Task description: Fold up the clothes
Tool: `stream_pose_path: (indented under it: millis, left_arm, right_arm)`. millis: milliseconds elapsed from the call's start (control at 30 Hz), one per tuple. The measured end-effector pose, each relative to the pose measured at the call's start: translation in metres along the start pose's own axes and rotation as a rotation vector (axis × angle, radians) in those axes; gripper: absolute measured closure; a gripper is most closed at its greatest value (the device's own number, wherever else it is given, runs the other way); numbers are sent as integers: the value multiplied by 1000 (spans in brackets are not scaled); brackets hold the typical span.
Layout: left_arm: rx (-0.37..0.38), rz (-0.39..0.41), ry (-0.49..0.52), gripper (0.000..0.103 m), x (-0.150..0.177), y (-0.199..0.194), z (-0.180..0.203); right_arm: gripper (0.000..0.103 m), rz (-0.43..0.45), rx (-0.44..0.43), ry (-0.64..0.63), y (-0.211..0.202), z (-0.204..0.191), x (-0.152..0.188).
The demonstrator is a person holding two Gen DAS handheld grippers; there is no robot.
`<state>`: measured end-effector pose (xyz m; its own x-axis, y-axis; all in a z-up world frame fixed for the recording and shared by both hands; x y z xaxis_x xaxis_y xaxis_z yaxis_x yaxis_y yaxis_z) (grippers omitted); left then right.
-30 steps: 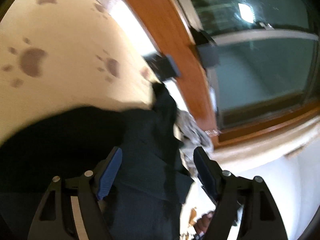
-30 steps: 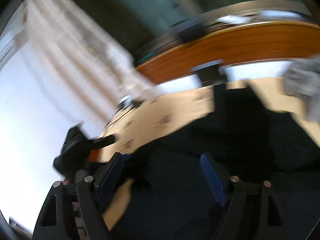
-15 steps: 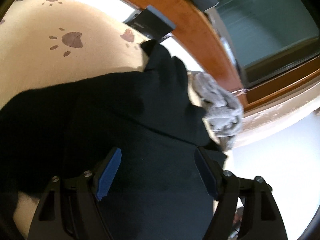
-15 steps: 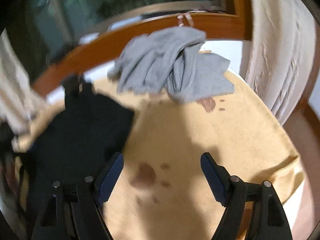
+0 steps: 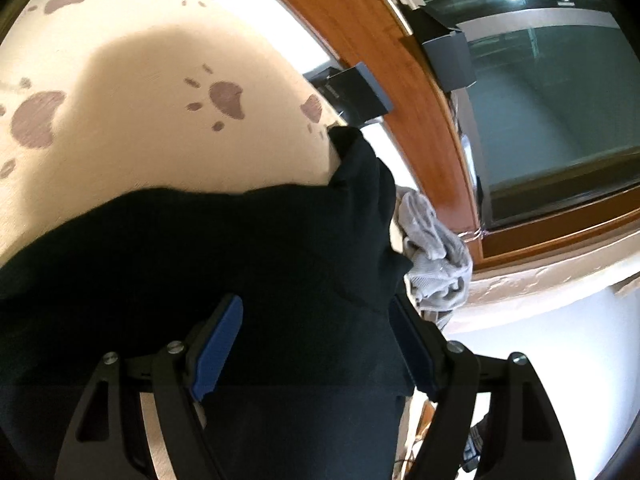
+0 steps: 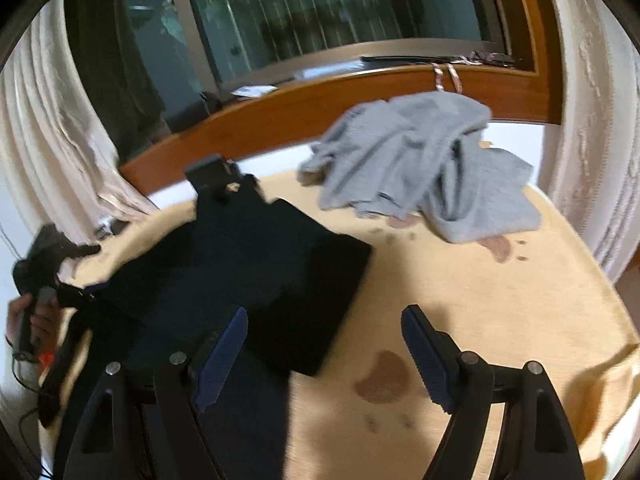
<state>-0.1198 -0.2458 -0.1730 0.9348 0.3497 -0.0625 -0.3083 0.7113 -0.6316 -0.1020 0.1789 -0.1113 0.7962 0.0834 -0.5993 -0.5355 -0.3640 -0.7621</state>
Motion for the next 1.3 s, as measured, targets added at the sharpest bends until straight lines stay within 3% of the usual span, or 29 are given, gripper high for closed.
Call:
stream_pose_path:
  millis: [300, 500, 733, 900, 967, 1033, 1067, 1167, 1200, 1300]
  left_arm:
    - [45, -54, -60, 24, 36, 10, -9]
    - [64, -59, -126, 24, 29, 25, -8]
    - [70, 3, -197, 24, 12, 29, -8]
    - [109, 59, -181, 25, 8, 28, -5]
    - [94, 69, -177, 34, 7, 30, -8]
    - [66, 62, -185, 56, 7, 32, -14]
    - [52, 60, -189, 61, 7, 33, -16]
    - [20, 61, -206, 89, 8, 34, -25]
    - [13, 63, -214, 94, 8, 34, -29]
    - [23, 80, -211, 96, 9, 33, -30]
  right_arm:
    - [22, -3, -90, 87, 32, 0, 0]
    - [22, -4, -98, 110, 36, 7, 4]
    - [22, 13, -102, 112, 32, 7, 5]
    - [22, 23, -113, 101, 29, 4, 5]
    - [22, 19, -119, 101, 29, 3, 5]
    - [22, 18, -119, 103, 30, 3, 5]
    - [22, 19, -119, 104, 30, 4, 5]
    - [22, 23, -117, 103, 29, 3, 5]
    - [22, 24, -117, 102, 29, 3, 5]
    - [22, 32, -110, 99, 28, 4, 5]
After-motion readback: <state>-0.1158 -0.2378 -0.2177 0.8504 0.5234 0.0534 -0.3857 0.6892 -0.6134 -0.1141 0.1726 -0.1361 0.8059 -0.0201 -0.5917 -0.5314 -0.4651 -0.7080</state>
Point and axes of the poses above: each gripper's, at about its wrist camera, not at the fingertips, and y roughly the way its jaws point, z to its right, x to its underside, the point moved 7 cm from there along y, roughly the way its jaws point, and after that the axes turned 13 degrees about -z, right-handed, at the moved point
